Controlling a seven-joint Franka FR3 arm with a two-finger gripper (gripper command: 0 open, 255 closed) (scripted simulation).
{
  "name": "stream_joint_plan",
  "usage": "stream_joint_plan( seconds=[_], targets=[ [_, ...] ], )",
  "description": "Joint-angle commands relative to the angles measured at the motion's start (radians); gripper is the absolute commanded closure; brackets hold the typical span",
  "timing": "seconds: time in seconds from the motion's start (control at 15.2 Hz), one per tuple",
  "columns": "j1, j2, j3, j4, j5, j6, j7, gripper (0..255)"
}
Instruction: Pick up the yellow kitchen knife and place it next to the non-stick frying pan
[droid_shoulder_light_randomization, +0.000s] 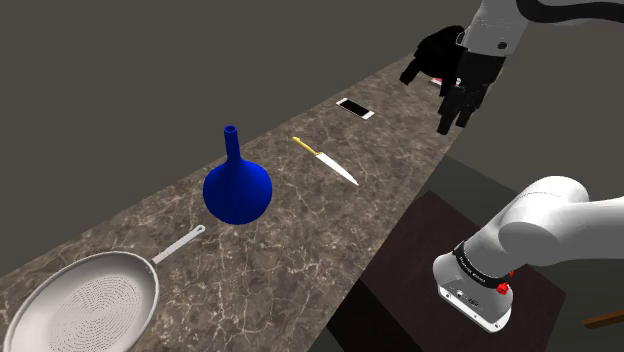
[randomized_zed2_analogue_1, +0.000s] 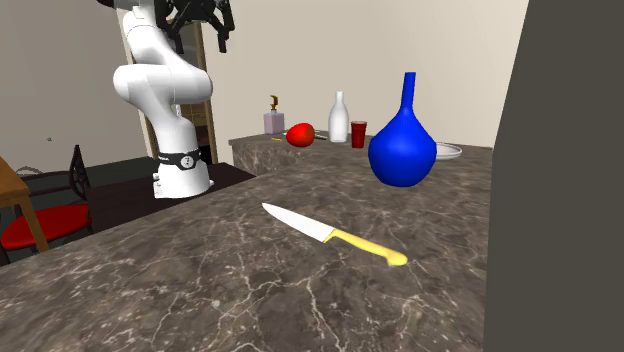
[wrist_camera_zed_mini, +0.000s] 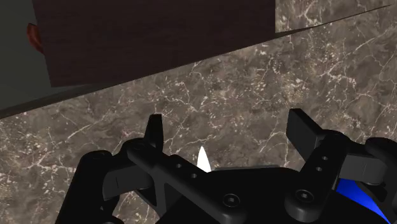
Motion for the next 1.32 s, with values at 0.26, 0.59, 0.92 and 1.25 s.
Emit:
stream_joint_plan(
  seconds=[0.26, 0.59, 0.92, 1.25],
  targets=[
    [0.017, 0.127, 0.015, -0.004, -0.011, 0.134, -0.028, 0],
    [0.034, 0.303, 0.033, 0.023, -0.026, 0.289, -0.055, 0],
    [0.049, 0.492, 0.051, 0.084, -0.046, 0.422, -0.075, 0],
    [0.061, 0.685, 0.069, 0.178, -0.074, 0.527, -0.085, 0]
  ],
)
